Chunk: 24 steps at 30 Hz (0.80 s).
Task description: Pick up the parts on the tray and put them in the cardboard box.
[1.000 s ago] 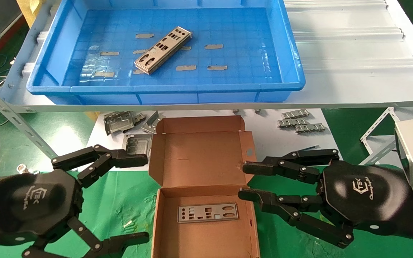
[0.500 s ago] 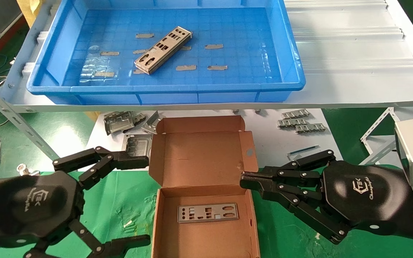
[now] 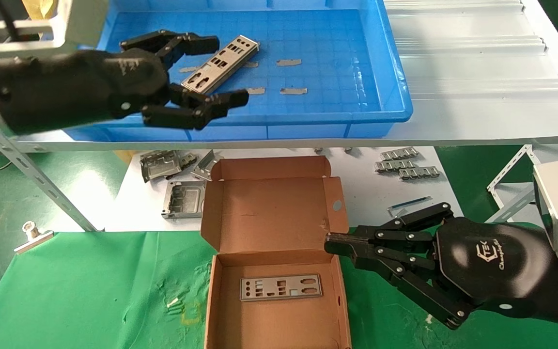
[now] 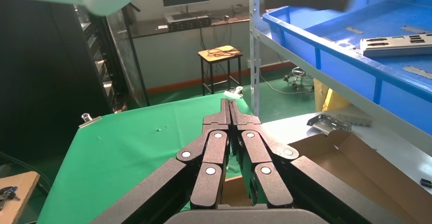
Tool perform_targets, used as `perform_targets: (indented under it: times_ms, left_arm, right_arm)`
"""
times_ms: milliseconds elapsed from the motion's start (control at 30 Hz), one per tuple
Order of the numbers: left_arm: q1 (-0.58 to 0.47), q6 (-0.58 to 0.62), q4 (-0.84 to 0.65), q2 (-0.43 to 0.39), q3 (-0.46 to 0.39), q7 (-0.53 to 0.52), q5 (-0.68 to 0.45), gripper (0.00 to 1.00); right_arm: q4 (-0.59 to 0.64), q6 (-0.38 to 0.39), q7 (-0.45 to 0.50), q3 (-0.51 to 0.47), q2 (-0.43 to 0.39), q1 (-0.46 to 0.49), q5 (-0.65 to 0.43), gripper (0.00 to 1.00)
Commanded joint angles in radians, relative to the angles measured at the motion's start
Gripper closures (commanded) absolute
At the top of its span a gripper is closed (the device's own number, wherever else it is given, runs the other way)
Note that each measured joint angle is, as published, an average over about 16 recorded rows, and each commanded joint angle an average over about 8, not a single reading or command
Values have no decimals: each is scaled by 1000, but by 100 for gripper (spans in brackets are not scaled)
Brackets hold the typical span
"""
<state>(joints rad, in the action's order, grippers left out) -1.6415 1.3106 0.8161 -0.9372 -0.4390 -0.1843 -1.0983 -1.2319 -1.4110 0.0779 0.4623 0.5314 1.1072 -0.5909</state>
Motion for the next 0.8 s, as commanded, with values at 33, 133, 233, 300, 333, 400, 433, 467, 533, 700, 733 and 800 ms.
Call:
perform_targets:
  times_ms: [33,133,233,300,333,400,433,467,533,700,733,800]
  left_arm:
    - [-69,-17,-81,-48,-24,15,-49,0]
    - [-155,-51,-212,-118,-61,24,-115,0]
    - [-227,-87,-337,-184,-96,32,-176,0]
    - [-267,-112,-414,-223,-116,35,-209,0]
    - [-285,-123,-450,-241,-124,36,-223,0]
    - [-315,-142,-512,-270,-137,38,-245,0]
    - [-328,-151,-540,-282,-142,39,-254,0]
    - [-340,-159,-565,-293,-146,39,-261,0]
    - [-361,-172,-610,-311,-153,39,-272,0]
    - [-389,-197,-692,-335,-160,44,-284,0]
    - [-392,-202,-704,-338,-160,46,-285,0]
    - [-394,-209,-724,-343,-161,52,-286,0]
  right_arm:
    - [0,0,0,0,0,0,0,100]
    - [0,0,0,0,0,0,0,100]
    - [0,0,0,0,0,0,0,99]
    - [0,0,0,0,0,0,0,83]
    - [0,0,0,0,0,0,0,70]
    - [0,0,0,0,0,0,0,45]
    - [0,0,0,0,0,0,0,33]
    - [0,0,0,0,0,0,0,20]
    - [0,0,0,0,0,0,0,2]
    - [0,0,0,0,0,0,0,0]
    - [0,0,0,0,0,0,0,0]
    - [0,0,0,0,0,0,0,0]
